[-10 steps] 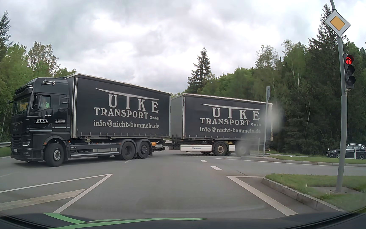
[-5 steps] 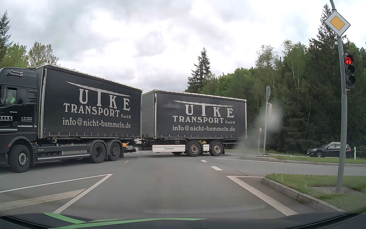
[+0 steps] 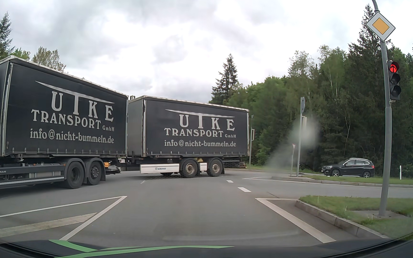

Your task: Follow the waypoints while adhering to traffic rules and regulations

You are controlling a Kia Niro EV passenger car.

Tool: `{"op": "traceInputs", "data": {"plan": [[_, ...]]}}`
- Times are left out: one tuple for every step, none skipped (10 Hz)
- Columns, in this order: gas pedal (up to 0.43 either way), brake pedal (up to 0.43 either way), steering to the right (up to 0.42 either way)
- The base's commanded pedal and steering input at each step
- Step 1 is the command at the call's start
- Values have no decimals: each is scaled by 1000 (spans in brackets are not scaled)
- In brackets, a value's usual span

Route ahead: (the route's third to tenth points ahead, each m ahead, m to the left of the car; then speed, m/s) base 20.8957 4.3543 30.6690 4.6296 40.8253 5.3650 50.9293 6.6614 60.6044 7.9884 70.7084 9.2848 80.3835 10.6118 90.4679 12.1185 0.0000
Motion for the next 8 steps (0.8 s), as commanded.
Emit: {"op": "traceInputs", "data": {"plan": [[0,280,-10],[0,280,-11],[0,280,-11],[0,280,-10],[0,287,-11],[0,280,-10],[0,280,-11],[0,280,-11]]}}
